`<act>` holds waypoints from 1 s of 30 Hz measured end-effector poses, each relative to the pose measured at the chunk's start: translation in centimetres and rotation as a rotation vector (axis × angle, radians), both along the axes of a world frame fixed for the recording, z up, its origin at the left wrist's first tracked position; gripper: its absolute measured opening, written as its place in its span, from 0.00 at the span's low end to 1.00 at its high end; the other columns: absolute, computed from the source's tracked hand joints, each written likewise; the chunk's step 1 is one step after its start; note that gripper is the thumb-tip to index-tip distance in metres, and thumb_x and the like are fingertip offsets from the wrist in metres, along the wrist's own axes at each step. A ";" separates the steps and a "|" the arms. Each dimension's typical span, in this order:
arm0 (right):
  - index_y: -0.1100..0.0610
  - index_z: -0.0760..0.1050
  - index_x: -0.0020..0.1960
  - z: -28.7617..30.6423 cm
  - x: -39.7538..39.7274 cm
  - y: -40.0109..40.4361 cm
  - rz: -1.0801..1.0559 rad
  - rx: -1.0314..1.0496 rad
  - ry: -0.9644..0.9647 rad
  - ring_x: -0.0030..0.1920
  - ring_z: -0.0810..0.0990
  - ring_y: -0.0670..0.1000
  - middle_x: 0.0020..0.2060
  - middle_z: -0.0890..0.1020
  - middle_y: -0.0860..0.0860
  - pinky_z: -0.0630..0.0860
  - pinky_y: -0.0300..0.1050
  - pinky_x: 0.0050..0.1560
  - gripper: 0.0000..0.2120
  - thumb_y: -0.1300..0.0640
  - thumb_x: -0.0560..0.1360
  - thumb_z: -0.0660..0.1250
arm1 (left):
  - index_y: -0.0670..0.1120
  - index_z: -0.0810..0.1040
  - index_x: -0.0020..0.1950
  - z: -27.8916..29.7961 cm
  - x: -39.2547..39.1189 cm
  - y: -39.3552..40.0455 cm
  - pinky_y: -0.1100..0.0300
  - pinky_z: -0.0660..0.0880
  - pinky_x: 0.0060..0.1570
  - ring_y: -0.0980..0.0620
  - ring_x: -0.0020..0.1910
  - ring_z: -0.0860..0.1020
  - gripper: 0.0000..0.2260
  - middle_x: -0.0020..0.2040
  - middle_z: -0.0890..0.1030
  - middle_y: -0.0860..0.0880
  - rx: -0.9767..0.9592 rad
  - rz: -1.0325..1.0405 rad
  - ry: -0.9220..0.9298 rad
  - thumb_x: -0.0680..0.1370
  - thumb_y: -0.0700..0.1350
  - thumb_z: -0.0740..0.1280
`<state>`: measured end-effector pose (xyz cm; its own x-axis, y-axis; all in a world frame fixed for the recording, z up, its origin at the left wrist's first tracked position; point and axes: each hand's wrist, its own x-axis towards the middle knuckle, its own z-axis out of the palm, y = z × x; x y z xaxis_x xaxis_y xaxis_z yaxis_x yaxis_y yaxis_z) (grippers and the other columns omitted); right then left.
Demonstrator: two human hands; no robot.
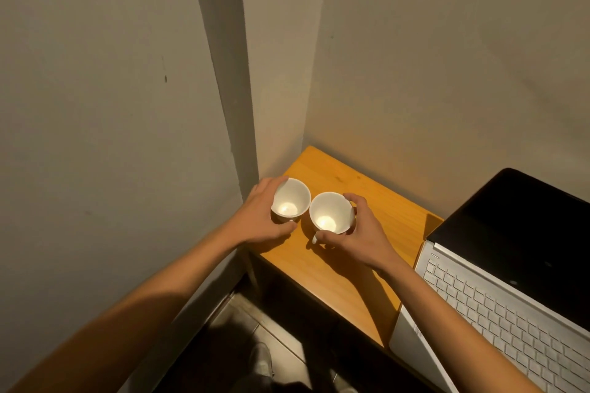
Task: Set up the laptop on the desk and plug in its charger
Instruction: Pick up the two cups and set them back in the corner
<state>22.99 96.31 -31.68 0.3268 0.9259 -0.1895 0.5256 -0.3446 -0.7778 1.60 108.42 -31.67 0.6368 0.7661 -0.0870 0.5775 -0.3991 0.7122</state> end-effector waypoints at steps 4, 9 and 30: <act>0.47 0.61 0.74 -0.1 -1.0 0.0 -0.017 0.006 0.015 0.63 0.72 0.50 0.67 0.71 0.49 0.78 0.44 0.56 0.48 0.42 0.62 0.83 | 0.55 0.57 0.77 0.0 -0.4 -0.6 0.47 0.74 0.65 0.49 0.68 0.67 0.45 0.72 0.64 0.50 -0.021 0.054 -0.028 0.66 0.56 0.78; 0.46 0.61 0.72 -0.1 -2.2 -0.2 -0.009 -0.016 0.017 0.61 0.74 0.50 0.64 0.72 0.46 0.79 0.41 0.52 0.47 0.41 0.61 0.83 | 0.54 0.54 0.77 0.4 -1.8 -0.8 0.47 0.76 0.63 0.48 0.68 0.67 0.48 0.72 0.62 0.50 -0.059 0.049 0.000 0.64 0.47 0.79; 0.47 0.58 0.81 1.5 -1.7 6.2 0.088 -0.058 -0.030 0.68 0.70 0.56 0.74 0.66 0.53 0.76 0.53 0.65 0.47 0.50 0.70 0.80 | 0.59 0.62 0.71 -0.1 -4.8 -2.8 0.62 0.73 0.56 0.58 0.60 0.71 0.38 0.63 0.70 0.56 -0.170 0.251 -0.247 0.68 0.45 0.80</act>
